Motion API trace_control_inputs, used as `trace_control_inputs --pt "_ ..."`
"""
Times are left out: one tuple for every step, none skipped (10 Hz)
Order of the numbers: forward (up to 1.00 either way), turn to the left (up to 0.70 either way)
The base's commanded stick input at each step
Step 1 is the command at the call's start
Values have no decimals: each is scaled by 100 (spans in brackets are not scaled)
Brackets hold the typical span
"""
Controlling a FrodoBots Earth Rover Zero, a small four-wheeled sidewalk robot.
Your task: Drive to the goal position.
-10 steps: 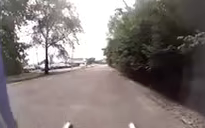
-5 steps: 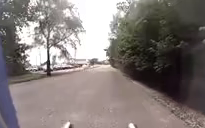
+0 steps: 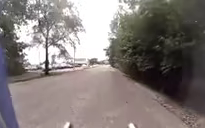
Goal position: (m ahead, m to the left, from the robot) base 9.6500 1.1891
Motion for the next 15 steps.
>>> trace_control_inputs --pt "60 0" --pt "60 0" --pt "60 0" --pt "60 0" --pt "60 0" --pt "60 0" --pt "60 0" --pt "60 0" --pt "52 0" --pt "45 0" --pt "45 0" --pt "45 0" --pt "45 0" --pt "45 0" --pt "45 0"
